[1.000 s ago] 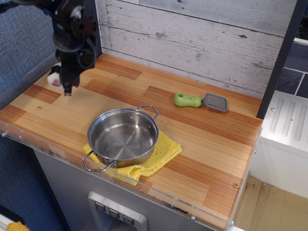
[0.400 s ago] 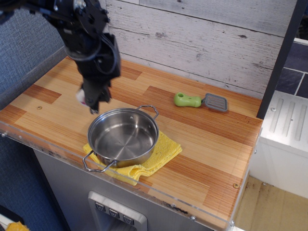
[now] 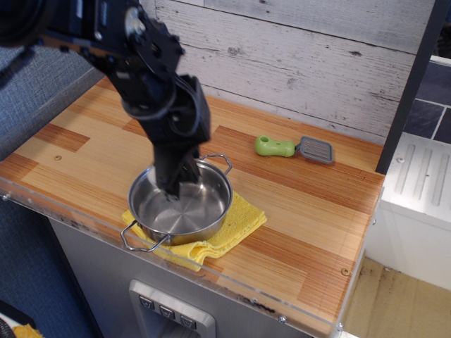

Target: Place sushi roll into pot, standing up on its side.

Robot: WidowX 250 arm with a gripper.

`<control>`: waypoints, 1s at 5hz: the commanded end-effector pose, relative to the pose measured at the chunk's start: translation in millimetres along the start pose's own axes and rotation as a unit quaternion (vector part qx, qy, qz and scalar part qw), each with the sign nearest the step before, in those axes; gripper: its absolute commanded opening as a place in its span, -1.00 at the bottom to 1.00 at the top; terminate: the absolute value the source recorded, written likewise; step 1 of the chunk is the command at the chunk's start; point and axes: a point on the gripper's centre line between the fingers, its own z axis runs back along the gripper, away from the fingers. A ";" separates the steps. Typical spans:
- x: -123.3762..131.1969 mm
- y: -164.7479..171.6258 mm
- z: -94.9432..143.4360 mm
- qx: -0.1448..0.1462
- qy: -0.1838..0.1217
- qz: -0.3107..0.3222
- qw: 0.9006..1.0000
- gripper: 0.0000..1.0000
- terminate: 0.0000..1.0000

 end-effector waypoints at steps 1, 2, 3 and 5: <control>5.9 -10.3 2.7 -0.015 -0.026 -0.002 1.000 -1.00 -1.00; -2.3 -8.7 -3.3 -0.021 -0.012 0.007 1.000 -1.00 -1.00; -6.7 -8.8 -10.8 -0.025 -0.011 0.018 0.999 -1.00 -1.00; -4.5 -7.3 -17.2 -0.028 0.009 0.031 0.999 1.00 -1.00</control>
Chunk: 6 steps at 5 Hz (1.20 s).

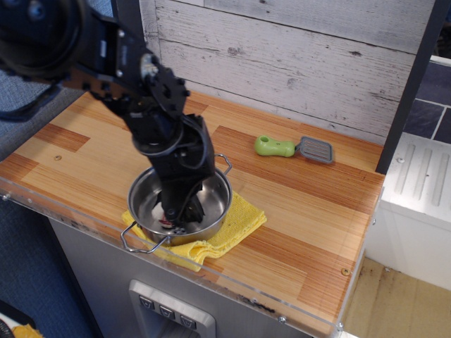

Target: Place sushi roll into pot, standing up on its side.

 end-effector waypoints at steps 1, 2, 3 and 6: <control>2.0 11.0 17.2 0.021 -0.003 0.007 1.000 1.00 -1.00; 2.0 13.9 27.2 0.024 -0.008 0.006 1.000 1.00 -1.00; 2.5 26.2 53.7 0.039 -0.030 0.018 0.999 1.00 -1.00; 6.5 34.2 78.9 0.053 -0.052 0.021 0.997 1.00 -1.00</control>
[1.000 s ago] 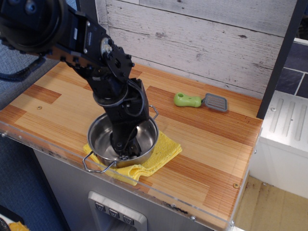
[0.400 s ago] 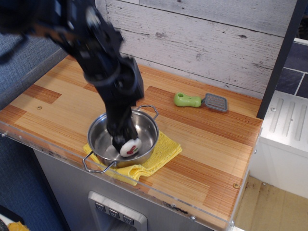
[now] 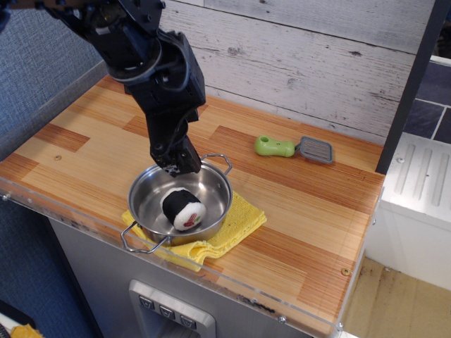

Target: Place sushi roll into pot, standing up on its side.

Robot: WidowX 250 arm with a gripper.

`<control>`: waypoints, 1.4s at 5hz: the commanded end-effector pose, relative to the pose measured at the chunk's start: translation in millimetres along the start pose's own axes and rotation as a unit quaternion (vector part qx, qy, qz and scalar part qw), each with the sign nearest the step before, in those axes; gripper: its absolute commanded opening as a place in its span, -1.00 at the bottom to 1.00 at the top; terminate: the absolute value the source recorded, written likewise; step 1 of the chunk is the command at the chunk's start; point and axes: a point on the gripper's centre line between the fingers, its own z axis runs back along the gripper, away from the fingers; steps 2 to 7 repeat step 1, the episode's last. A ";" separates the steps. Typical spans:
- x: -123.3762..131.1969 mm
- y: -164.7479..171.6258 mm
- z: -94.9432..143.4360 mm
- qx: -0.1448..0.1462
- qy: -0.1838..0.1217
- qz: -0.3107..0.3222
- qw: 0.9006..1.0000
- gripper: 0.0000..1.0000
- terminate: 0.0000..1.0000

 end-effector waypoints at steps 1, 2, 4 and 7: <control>0.4 8.2 16.9 0.016 -0.007 -0.001 1.000 1.00 1.00; 0.4 8.2 16.9 0.016 -0.007 -0.001 1.000 1.00 1.00; 0.4 8.2 16.9 0.016 -0.007 -0.001 1.000 1.00 1.00; 0.4 8.2 16.9 0.016 -0.007 -0.001 1.000 1.00 1.00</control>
